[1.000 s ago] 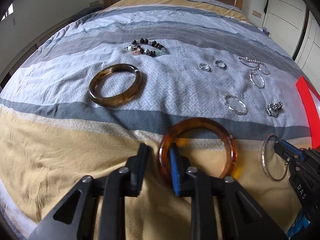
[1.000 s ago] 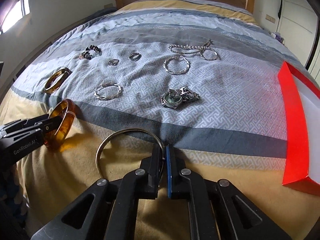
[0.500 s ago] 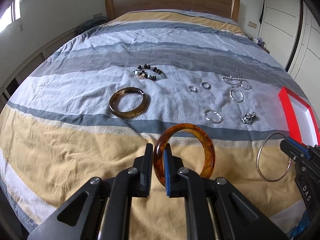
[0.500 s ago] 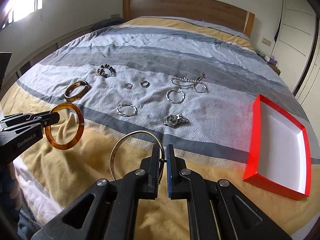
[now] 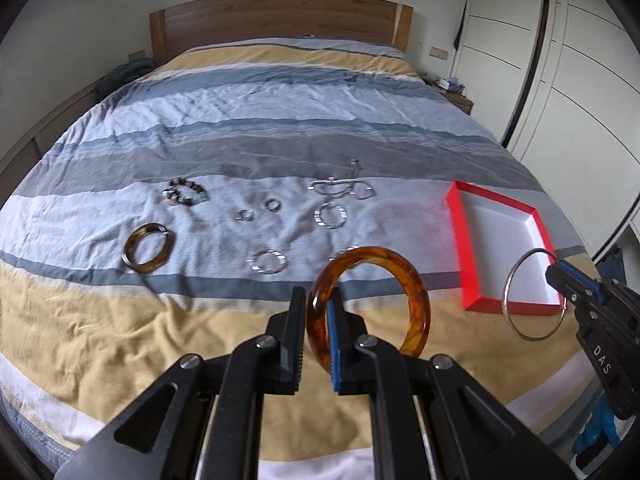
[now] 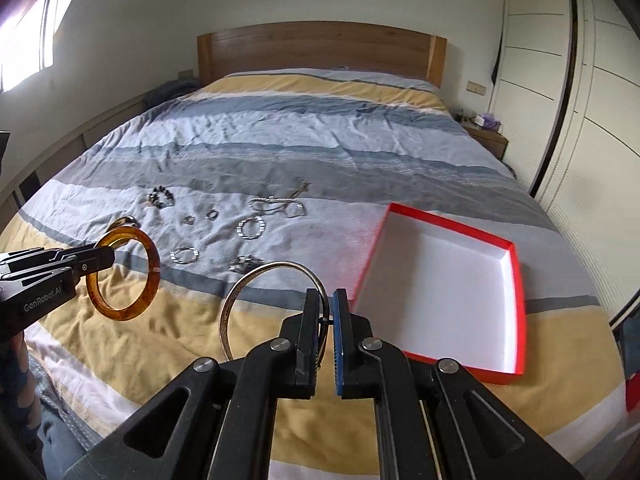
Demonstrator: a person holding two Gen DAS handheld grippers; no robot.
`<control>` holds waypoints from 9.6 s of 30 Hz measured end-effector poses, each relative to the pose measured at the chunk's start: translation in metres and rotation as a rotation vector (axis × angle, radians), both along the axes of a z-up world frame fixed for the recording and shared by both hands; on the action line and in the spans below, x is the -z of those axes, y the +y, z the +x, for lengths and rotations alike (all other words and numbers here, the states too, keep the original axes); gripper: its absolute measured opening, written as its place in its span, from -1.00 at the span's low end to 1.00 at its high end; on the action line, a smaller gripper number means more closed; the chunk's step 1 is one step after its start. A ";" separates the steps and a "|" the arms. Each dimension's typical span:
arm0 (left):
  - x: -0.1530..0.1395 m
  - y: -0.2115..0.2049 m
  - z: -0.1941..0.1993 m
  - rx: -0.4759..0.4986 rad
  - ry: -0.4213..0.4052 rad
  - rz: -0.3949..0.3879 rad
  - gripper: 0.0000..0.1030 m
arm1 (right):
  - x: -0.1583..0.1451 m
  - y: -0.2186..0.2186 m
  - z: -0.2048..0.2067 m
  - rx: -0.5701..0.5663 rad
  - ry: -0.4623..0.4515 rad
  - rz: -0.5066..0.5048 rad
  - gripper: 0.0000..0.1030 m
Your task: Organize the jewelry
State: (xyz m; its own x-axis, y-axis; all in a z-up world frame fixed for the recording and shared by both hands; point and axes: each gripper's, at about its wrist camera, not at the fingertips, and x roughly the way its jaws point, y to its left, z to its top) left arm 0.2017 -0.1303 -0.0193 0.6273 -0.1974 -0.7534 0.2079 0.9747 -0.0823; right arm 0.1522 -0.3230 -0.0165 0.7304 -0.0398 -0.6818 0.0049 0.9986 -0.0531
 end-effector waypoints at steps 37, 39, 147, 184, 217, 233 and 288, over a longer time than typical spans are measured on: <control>0.109 -0.179 0.020 0.109 0.279 0.060 -0.75 | 0.109 -0.152 0.050 0.026 0.252 -0.105 -0.78; 0.109 -0.177 0.020 0.110 0.279 0.054 -0.74 | 0.106 -0.147 0.046 0.015 0.247 -0.104 -0.67; 0.092 0.246 0.124 -0.487 0.092 0.025 -0.19 | 0.101 0.096 0.136 -0.075 0.216 0.146 -0.20; 0.136 0.245 0.161 -0.386 0.098 0.029 -0.23 | 0.141 0.190 0.183 -0.273 0.229 0.232 -0.16; 0.033 0.189 0.074 -0.324 0.013 0.018 -0.83 | 0.049 0.092 0.078 -0.184 0.051 0.191 -0.30; 0.022 -0.004 0.060 -0.047 0.050 -0.069 -0.83 | 0.036 -0.060 0.049 0.004 0.029 0.091 -0.30; 0.041 -0.154 0.062 0.202 0.074 -0.085 -0.41 | 0.052 -0.162 0.087 -0.064 0.163 -0.069 -0.29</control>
State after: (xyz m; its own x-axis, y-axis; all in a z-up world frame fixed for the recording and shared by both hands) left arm 0.2638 -0.2841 -0.0601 0.5124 -0.3783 -0.7709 0.3885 0.9027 -0.1848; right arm 0.2390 -0.4845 -0.0684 0.6131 -0.0473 -0.7886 -0.0729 0.9906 -0.1160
